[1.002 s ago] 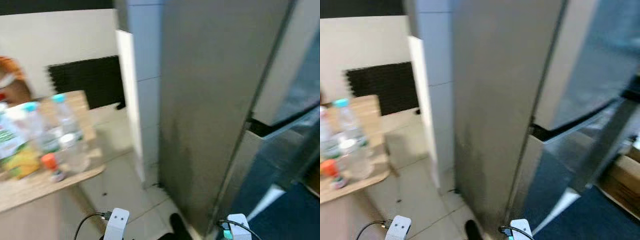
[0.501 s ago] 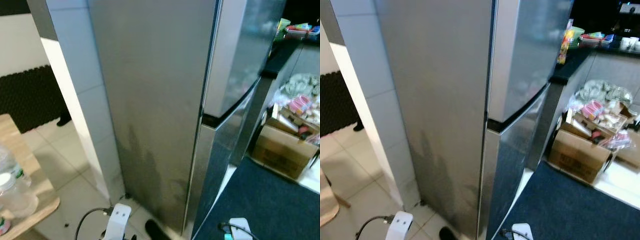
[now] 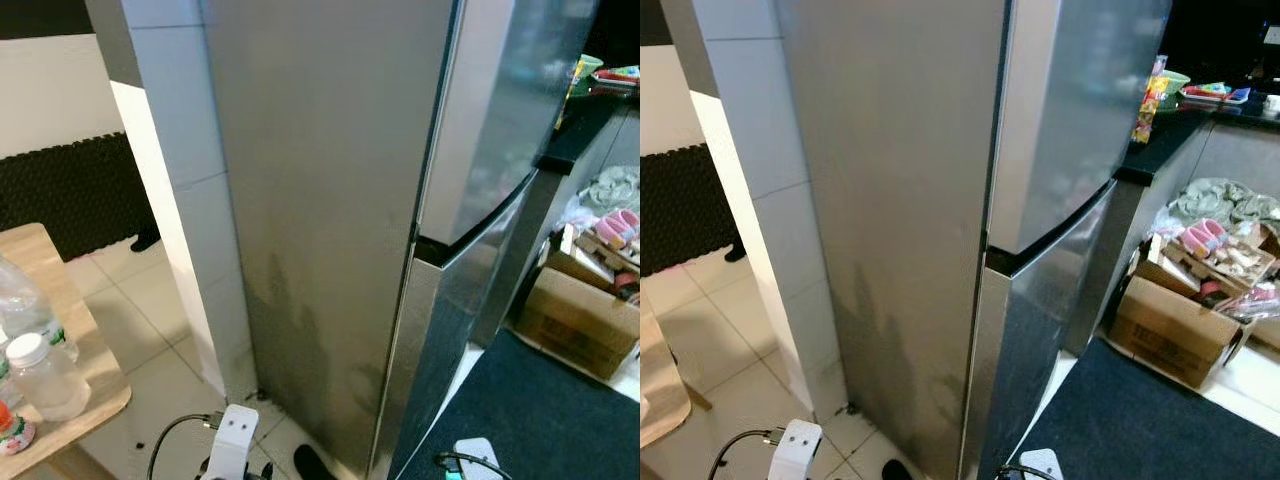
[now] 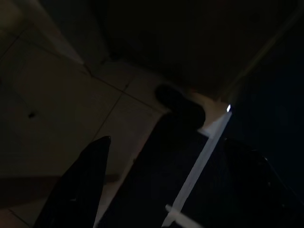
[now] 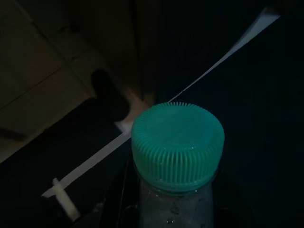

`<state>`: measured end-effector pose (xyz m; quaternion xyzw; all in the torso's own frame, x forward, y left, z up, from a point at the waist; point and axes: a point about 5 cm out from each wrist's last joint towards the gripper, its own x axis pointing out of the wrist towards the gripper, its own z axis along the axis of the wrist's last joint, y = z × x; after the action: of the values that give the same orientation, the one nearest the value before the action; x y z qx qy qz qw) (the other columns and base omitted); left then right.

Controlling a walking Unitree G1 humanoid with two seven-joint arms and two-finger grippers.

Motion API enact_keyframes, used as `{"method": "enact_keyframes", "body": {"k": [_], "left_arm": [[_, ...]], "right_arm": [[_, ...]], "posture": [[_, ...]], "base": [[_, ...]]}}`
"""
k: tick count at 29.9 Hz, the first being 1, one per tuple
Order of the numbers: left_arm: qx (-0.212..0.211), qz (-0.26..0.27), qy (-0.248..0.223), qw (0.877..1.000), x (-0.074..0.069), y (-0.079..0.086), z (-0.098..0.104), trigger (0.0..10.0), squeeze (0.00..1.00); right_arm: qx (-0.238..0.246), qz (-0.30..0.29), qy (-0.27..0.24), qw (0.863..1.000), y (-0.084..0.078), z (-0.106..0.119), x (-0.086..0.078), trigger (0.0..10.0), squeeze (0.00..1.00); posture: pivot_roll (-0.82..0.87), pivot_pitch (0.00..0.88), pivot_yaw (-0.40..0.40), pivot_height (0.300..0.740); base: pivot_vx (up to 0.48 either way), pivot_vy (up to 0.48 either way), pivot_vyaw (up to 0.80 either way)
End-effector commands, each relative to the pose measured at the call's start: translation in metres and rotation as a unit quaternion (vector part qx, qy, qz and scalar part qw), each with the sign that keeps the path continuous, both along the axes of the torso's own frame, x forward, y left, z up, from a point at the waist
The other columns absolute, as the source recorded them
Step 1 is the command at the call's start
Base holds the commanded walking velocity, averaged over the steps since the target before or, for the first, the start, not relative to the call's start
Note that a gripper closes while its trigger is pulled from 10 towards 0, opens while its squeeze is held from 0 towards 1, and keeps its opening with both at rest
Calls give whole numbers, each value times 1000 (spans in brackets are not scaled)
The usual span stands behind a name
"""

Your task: Restocking fridge

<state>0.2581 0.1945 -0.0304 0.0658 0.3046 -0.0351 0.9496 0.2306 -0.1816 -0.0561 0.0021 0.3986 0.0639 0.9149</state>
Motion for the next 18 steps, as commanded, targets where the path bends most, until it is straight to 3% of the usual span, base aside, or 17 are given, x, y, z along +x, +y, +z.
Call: {"method": "enact_keyframes", "body": {"k": [1, 5, 10, 18], "left_arm": [[-14, 21, -4, 1000, 2, 0, 1, 10000, 0], [-25, 31, -6, 999, 3, -1, 2, 10000, 0], [-34, 21, -11, 999, 6, -11, 3, 10000, 0], [-22, -4, 2, 1000, 0, -14, -2, 10000, 0]], "right_arm": [[-7, 3, -23, 1000, -2, 8, 11, 10000, 0], [-7, -4, -26, 1000, -3, 9, 12, 10000, 0], [-3, -5, -26, 1000, -3, 7, 9, 10000, 0], [-2, -5, -19, 1000, -3, 4, 3, 10000, 0]], "posture": [[-32, 16, -41, 740], [-39, 30, -45, 740], [-52, 35, -45, 740], [-64, 44, -32, 740]], "base": [[0, 0, 0], [0, 0, 0], [0, -393, 0], [0, -400, 0]]}}
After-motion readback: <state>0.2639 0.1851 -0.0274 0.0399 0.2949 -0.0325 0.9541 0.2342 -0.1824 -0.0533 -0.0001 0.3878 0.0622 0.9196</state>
